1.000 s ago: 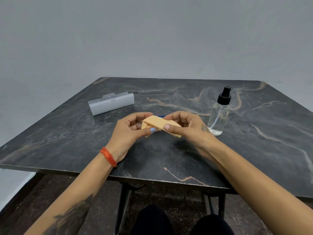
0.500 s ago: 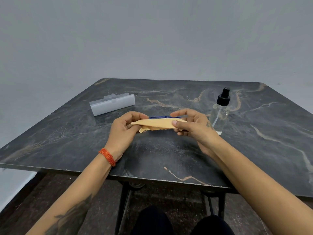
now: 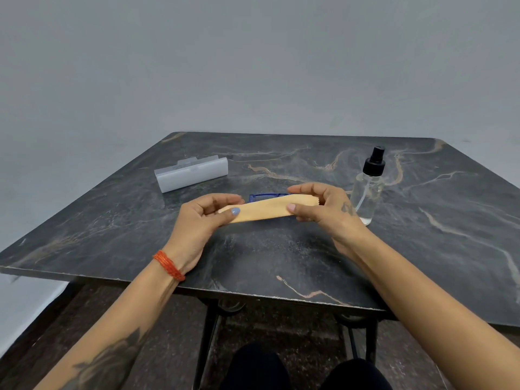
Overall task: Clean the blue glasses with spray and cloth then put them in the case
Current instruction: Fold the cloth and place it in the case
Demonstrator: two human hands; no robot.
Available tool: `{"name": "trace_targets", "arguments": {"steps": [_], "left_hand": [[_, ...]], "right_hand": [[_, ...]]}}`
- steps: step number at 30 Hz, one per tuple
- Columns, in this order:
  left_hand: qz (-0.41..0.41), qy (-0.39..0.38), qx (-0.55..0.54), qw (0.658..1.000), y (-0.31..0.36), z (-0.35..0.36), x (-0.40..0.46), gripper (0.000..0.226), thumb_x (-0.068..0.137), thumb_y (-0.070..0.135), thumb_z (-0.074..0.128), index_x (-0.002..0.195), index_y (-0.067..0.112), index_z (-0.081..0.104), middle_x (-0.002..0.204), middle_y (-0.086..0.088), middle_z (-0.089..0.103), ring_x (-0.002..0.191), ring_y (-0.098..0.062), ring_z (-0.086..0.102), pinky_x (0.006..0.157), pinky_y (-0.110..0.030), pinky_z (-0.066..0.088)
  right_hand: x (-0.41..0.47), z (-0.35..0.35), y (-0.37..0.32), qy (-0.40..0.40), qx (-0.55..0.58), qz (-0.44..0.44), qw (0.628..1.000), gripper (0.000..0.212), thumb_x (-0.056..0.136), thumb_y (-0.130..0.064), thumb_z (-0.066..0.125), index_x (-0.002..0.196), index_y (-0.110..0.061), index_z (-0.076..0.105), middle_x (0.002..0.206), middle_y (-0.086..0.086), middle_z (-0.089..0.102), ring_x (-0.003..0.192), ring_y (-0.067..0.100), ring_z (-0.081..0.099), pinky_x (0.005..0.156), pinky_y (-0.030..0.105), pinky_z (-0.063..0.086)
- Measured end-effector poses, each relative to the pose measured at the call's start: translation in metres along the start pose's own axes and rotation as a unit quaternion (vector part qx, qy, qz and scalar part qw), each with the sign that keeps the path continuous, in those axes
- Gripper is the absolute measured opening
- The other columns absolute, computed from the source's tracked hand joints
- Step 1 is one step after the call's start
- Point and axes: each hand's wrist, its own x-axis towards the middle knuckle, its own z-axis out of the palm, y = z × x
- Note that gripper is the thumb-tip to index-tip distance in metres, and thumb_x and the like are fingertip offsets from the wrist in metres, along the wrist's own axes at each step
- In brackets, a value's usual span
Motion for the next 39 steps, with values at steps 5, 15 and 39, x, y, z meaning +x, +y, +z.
{"name": "trace_targets", "arguments": {"steps": [5, 15, 39], "left_hand": [[-0.013, -0.031, 0.083, 0.996, 0.005, -0.009, -0.002, 0.030, 0.076, 0.003, 0.068, 0.102, 0.019, 0.065, 0.097, 0.001, 0.071, 0.086, -0.003, 0.066, 0.076, -0.012, 0.052], [0.012, 0.008, 0.093, 0.996, 0.020, -0.033, 0.001, 0.017, 0.077, 0.002, 0.066, 0.090, 0.013, 0.069, 0.086, -0.006, 0.069, 0.068, -0.006, 0.065, 0.064, -0.015, 0.054], [-0.097, 0.164, -0.047, 0.981, 0.018, -0.070, 0.058, 0.011, 0.079, -0.008, 0.063, 0.074, 0.002, 0.060, 0.082, -0.011, 0.061, 0.063, -0.013, 0.060, 0.050, -0.012, 0.051]], "right_hand": [[0.000, 0.001, 0.001, 0.000, -0.047, -0.034, 0.998, 0.013, 0.076, -0.009, 0.073, 0.081, -0.020, 0.071, 0.085, 0.006, 0.070, 0.074, 0.012, 0.063, 0.067, 0.023, 0.056], [0.015, 0.007, -0.022, -0.036, -0.021, -0.058, 0.997, 0.011, 0.081, -0.002, 0.067, 0.091, -0.008, 0.067, 0.079, 0.014, 0.069, 0.061, 0.017, 0.064, 0.059, 0.022, 0.058], [0.119, 0.119, -0.058, -0.020, 0.055, 0.137, 0.989, 0.019, 0.086, -0.008, 0.041, 0.074, -0.008, 0.055, 0.075, 0.008, 0.055, 0.066, 0.019, 0.055, 0.041, 0.022, 0.049]]}}
